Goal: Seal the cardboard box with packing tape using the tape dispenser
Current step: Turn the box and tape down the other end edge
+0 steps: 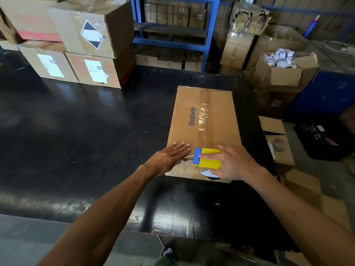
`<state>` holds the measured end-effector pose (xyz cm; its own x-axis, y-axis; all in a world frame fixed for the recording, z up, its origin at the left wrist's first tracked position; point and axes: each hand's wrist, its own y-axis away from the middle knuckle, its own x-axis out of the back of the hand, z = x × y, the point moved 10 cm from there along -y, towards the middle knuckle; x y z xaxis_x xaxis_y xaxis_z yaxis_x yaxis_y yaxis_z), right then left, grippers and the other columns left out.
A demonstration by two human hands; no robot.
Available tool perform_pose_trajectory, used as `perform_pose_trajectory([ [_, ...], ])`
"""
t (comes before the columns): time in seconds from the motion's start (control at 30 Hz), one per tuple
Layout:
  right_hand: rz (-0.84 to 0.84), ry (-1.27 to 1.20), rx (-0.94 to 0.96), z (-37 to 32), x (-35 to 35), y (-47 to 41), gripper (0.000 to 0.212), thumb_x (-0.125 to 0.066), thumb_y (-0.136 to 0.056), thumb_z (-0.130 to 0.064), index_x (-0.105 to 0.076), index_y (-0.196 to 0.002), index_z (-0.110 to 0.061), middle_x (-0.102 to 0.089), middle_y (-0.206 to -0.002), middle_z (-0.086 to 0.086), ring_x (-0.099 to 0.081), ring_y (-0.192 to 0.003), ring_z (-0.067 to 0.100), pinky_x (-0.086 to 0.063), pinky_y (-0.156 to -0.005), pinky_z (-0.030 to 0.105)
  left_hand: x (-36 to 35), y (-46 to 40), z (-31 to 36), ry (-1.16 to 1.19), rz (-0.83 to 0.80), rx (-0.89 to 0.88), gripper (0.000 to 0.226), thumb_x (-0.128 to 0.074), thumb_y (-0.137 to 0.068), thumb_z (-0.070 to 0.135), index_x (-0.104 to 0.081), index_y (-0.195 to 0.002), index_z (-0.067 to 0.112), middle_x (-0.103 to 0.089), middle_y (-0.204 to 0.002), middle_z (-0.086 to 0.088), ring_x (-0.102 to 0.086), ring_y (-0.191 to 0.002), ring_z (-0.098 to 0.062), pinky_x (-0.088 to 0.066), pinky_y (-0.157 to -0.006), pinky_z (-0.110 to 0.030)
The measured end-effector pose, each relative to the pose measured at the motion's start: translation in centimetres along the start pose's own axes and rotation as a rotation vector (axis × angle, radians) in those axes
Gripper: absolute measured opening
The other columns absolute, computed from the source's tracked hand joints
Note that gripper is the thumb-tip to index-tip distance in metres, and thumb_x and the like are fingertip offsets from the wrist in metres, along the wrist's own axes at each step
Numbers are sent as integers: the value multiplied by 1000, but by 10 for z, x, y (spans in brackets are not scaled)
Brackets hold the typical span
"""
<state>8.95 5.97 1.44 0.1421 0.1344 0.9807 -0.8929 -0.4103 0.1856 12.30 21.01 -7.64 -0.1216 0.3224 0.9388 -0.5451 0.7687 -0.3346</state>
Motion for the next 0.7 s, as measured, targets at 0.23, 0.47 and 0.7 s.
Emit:
perform_pose_trajectory([
  [0.23, -4, 54, -5, -3, 2, -2, 56, -51, -84, -65, -37, -138, -59, -55, -117, 1, -58, -109, 25, -45, -82, 35, -7, 7, -5, -40, -26, -21, 59, -34, -108, 39, -20, -157, 10, -30, -163, -7, -27, -151, -23, -21, -124, -42],
  [0.47, -10, 58, 18, -4, 0, -2, 56, -48, -85, -65, -37, -139, -57, -55, -113, 3, -60, -103, 27, -47, -80, 37, -4, 11, -13, 5, 59, 21, 56, -38, -106, 42, -41, -150, 7, -43, -156, -9, -39, -145, -25, -24, -123, -41],
  [0.7, -13, 66, 52, -7, 2, 3, 55, -48, -87, -65, -36, -140, -56, -56, -114, 5, -59, -103, 28, -42, -75, 35, -13, 12, -18, 1, 9, 41, 57, -34, -107, 44, -34, -153, 11, -38, -158, -7, -35, -147, -23, -27, -122, -41],
])
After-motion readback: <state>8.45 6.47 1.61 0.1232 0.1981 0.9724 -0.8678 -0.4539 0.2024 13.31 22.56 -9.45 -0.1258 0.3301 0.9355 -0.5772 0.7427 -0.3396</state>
